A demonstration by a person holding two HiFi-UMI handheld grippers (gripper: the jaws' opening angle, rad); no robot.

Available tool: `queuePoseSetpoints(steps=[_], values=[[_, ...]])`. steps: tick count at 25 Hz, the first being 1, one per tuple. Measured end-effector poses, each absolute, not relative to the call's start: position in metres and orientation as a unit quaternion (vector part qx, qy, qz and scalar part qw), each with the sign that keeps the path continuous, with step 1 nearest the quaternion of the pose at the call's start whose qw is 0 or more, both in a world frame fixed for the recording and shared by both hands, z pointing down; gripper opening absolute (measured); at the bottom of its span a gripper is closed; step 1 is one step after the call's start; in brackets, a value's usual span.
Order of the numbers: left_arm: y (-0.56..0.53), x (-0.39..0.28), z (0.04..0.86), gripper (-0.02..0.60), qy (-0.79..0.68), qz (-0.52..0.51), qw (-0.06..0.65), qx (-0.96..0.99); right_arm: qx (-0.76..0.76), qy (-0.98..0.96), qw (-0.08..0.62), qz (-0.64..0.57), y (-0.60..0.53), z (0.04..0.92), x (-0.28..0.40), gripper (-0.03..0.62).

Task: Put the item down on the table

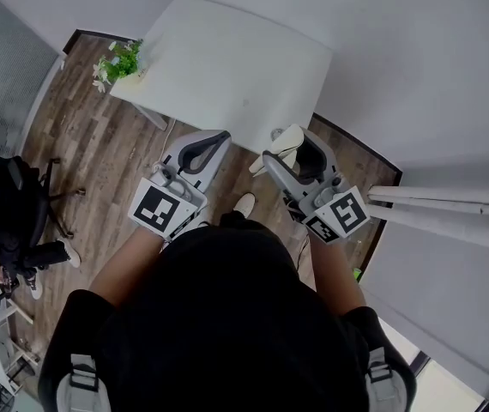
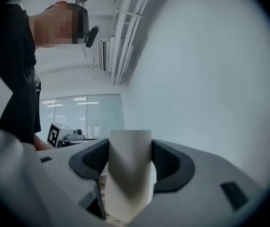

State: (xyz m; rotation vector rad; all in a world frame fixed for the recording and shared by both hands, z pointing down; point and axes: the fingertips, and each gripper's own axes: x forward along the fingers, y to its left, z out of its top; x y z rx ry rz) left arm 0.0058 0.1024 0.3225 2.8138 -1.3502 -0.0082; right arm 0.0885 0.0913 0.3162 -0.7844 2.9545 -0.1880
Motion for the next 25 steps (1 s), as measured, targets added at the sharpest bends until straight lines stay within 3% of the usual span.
queuePoseSetpoints(steps=[25], values=[[0.027,0.048,0.319,-0.006,-0.466,0.020,0.003,0.885,-0.229,0.970,0.045,-0.073,0.007,0.324,0.132,0.282]])
